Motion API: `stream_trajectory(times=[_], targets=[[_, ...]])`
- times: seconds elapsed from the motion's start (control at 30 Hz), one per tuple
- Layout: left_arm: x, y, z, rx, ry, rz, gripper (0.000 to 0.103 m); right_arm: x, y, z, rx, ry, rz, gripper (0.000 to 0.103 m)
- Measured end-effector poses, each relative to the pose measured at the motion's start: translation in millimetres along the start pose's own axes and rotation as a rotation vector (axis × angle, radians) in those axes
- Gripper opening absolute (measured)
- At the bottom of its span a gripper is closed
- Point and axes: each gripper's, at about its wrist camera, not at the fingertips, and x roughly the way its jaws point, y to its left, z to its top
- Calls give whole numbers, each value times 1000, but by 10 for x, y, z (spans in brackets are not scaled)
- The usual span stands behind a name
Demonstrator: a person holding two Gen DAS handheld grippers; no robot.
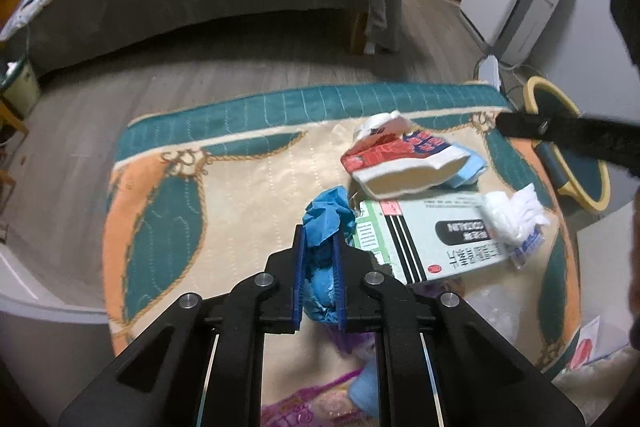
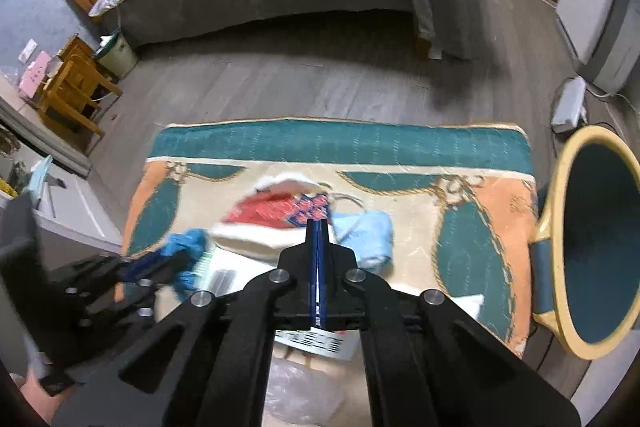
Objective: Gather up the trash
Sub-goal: 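Carry glove and red-white box over the bin and release both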
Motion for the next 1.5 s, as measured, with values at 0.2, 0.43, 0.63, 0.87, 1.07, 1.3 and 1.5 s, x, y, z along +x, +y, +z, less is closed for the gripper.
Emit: stream_trajectory(times=[0.2, 0.43, 0.63, 0.87, 1.07, 1.3, 1.5], targets=[[-184, 102, -87, 14, -8, 25, 13, 168, 6, 56, 91, -2, -5, 49], [-176, 547, -42, -97, -6, 5, 13, 570, 199, 54, 75, 84, -43, 52], [-75, 538, 64, -57, 4, -8, 13, 804, 360, 41, 3, 134, -51, 36], [-23, 511, 145, -23, 2, 2, 13, 658, 428, 106, -20, 116, 19, 8], [-126, 486, 214, -30, -42, 16, 13, 305, 427, 218, -32, 30, 59, 6], [-338, 239, 379, -13, -126, 13, 13, -190, 146, 270, -32, -79, 3, 6], [-466, -197, 512, 46, -185, -17, 13, -556, -404, 234, 0, -142, -95, 6]])
